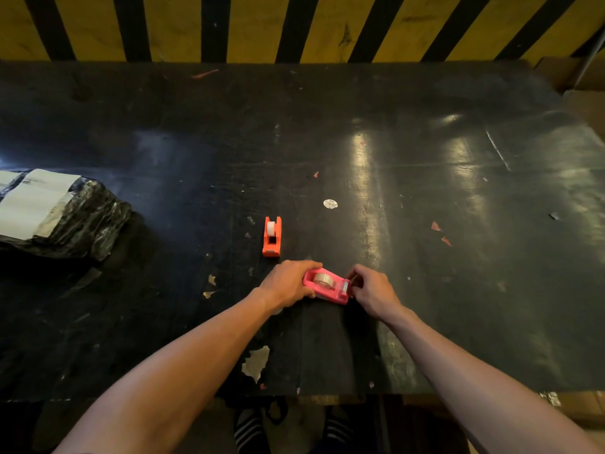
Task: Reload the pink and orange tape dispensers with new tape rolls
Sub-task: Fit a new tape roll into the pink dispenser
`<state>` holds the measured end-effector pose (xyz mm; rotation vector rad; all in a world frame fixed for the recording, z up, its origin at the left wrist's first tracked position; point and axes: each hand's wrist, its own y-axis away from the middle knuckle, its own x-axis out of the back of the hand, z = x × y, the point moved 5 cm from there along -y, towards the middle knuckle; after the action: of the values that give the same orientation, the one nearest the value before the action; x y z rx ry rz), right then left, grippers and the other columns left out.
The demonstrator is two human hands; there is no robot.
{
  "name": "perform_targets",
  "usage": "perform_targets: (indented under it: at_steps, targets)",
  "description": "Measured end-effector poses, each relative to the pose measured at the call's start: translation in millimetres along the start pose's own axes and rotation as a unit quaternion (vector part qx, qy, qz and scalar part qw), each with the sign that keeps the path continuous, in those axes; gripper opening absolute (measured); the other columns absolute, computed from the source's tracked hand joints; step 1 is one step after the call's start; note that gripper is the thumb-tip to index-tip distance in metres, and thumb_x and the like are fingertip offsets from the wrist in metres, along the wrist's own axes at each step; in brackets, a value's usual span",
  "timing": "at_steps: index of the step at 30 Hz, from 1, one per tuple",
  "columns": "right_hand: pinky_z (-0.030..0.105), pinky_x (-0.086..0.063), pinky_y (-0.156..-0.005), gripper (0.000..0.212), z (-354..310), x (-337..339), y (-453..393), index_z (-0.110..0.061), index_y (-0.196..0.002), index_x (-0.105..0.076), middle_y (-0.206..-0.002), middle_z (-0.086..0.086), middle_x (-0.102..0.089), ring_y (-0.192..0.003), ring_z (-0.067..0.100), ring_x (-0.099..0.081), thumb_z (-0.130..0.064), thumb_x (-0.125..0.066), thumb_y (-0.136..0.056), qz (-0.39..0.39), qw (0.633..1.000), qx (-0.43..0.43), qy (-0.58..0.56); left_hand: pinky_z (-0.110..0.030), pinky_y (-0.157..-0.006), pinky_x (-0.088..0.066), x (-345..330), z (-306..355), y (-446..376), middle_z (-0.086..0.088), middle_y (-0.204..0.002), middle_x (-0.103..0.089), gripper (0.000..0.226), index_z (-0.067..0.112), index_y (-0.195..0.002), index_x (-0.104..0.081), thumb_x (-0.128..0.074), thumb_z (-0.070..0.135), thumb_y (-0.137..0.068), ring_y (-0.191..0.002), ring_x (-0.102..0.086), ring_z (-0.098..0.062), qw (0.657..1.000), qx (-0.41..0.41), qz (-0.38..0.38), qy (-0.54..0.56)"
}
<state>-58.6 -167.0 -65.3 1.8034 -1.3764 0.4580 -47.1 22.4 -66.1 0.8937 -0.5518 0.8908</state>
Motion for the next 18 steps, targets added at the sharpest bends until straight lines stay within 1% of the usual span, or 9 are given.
perform_targets:
  at_steps: [3,5,7,9,11,13,15,16,18]
  targets:
    - [0.032,-0.053,-0.076,0.014,-2,1,-3,-0.016,-0.097,-0.069,-0.093,0.004,-0.071,-0.088,0.02,-0.066,-0.011,-0.059,-0.089,-0.038,0.999,-0.03,0.015,-0.049,-0.118,-0.036,3,0,-5,-0.003,-0.157,-0.046,0.071,0.028,-0.152,-0.042,-0.073,0.014,-0.089,-0.143,-0.044,-0.026,1.0,-0.015,-0.005,-0.025]
    - [0.033,-0.053,-0.075,0.015,-6,1,-4,-0.015,-0.096,-0.07,-0.093,0.008,-0.073,-0.089,0.024,-0.068,-0.018,-0.055,-0.092,-0.064,0.996,-0.055,0.019,-0.048,-0.121,-0.031,6,0,-8,0.0,-0.161,-0.039,0.069,0.03,-0.152,-0.041,-0.069,0.011,-0.092,-0.147,-0.038,-0.026,0.998,-0.031,-0.01,-0.051]
    - [0.034,-0.049,-0.072,0.031,-13,-1,-5,-0.01,-0.093,-0.069,-0.095,0.013,-0.073,-0.088,0.027,-0.066,-0.035,-0.051,-0.096,-0.079,0.994,-0.071,0.026,-0.046,-0.12,-0.033,7,-1,-11,-0.002,-0.159,-0.038,0.066,0.032,-0.152,-0.041,-0.065,0.011,-0.094,-0.145,-0.039,-0.026,0.997,-0.037,-0.012,-0.064]
    - [0.033,-0.044,-0.069,0.051,-17,-5,-7,-0.01,-0.08,-0.064,-0.09,0.014,-0.07,-0.083,0.028,-0.062,-0.054,-0.044,-0.096,-0.09,0.992,-0.088,0.024,-0.042,-0.115,-0.04,7,0,-13,-0.005,-0.149,-0.044,0.068,0.031,-0.153,-0.04,-0.064,0.007,-0.094,-0.136,-0.047,-0.026,0.998,-0.033,-0.002,-0.052]
    - [0.034,-0.046,-0.067,0.058,-20,-12,-10,-0.013,-0.074,-0.057,-0.085,0.012,-0.067,-0.077,0.028,-0.061,-0.067,-0.043,-0.091,-0.096,0.989,-0.105,0.037,-0.041,-0.115,-0.04,8,2,-16,-0.007,-0.148,-0.048,0.073,0.026,-0.157,-0.033,-0.062,0.003,-0.094,-0.136,-0.049,-0.027,0.999,-0.023,0.014,-0.025]
    - [0.032,-0.049,-0.056,0.053,-18,-18,-10,-0.014,-0.075,-0.054,-0.083,0.012,-0.069,-0.064,0.026,-0.063,-0.065,-0.052,-0.088,-0.09,0.986,-0.134,0.032,-0.041,-0.116,-0.039,7,2,-19,-0.009,-0.148,-0.053,0.068,0.02,-0.154,-0.038,-0.061,0.0,-0.093,-0.138,-0.049,-0.027,0.999,-0.007,0.03,0.014]
    - [0.029,-0.046,-0.047,0.045,-14,-21,-7,-0.016,-0.077,-0.052,-0.082,0.01,-0.068,-0.055,0.021,-0.06,-0.059,-0.06,-0.088,-0.091,0.98,-0.176,0.008,-0.041,-0.114,-0.042,4,1,-19,-0.009,-0.141,-0.06,0.059,0.017,-0.147,-0.05,-0.062,-0.001,-0.092,-0.133,-0.054,-0.025,0.999,0.001,0.041,0.033]
    - [0.03,-0.047,-0.049,0.043,-12,-23,-7,-0.016,-0.08,-0.052,-0.084,0.009,-0.067,-0.058,0.02,-0.06,-0.056,-0.064,-0.087,-0.091,0.978,-0.188,-0.003,-0.041,-0.113,-0.043,2,-1,-18,-0.008,-0.139,-0.061,0.058,0.017,-0.145,-0.053,-0.063,-0.002,-0.091,-0.132,-0.056,-0.025,0.998,0.005,0.049,0.039]
    - [0.036,-0.054,-0.066,0.042,-8,-23,-8,-0.015,-0.092,-0.056,-0.093,0.008,-0.067,-0.077,0.023,-0.064,-0.054,-0.069,-0.084,-0.079,0.979,-0.185,-0.011,-0.041,-0.111,-0.045,-1,-5,-16,-0.008,-0.134,-0.061,0.058,0.02,-0.145,-0.053,-0.063,-0.001,-0.092,-0.127,-0.057,-0.025,0.997,0.012,0.063,0.046]
